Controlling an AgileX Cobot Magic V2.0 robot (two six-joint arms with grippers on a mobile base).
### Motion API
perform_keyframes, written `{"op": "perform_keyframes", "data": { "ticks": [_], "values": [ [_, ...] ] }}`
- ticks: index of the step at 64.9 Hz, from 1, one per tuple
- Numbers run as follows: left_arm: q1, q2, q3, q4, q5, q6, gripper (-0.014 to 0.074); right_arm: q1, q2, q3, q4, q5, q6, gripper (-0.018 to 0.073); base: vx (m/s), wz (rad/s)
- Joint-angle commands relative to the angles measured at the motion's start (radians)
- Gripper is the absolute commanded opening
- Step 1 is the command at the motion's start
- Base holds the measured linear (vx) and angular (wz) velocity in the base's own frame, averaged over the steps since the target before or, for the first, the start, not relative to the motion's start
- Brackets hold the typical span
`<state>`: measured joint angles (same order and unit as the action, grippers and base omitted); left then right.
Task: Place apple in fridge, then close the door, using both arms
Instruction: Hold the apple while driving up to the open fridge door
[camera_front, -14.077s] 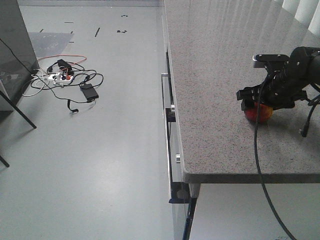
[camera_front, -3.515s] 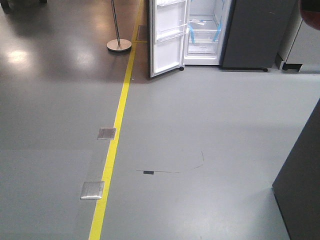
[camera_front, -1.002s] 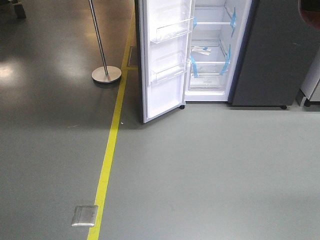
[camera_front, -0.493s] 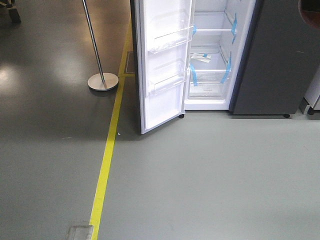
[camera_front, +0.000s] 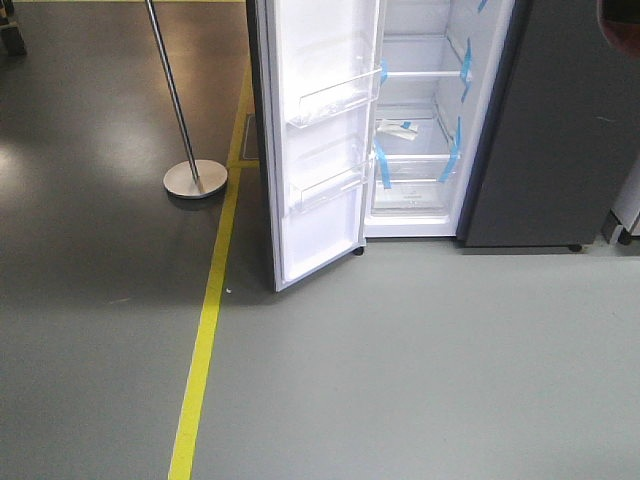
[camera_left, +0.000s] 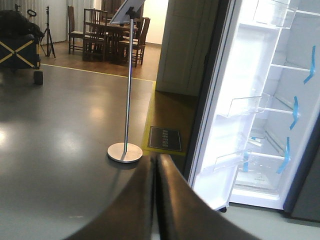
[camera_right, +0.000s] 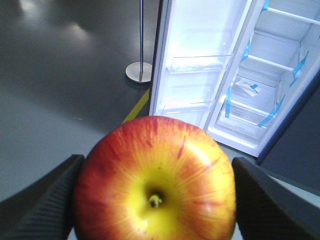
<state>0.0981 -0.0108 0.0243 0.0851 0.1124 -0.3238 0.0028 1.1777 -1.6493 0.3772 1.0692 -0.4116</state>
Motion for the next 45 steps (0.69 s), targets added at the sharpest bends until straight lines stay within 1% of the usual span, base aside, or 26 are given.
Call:
{"op": "perform_keyframes", "data": {
  "ticks": [1,45],
  "values": [
    [0.001,-0.015,-0.018,-0.007,-0.077,-0.006,-0.0007,-0.003,-0.023,-0.029,0.023,-0.078,-0.006,0.0070,0.20,-0.02],
    [0.001,-0.015,-0.018,-0.007,-0.077,-0.006,-0.0007,-0.003,-0.023,-0.029,0.023,-0.078,-0.006,0.0070,0.19,-0.01]
  ]
}}
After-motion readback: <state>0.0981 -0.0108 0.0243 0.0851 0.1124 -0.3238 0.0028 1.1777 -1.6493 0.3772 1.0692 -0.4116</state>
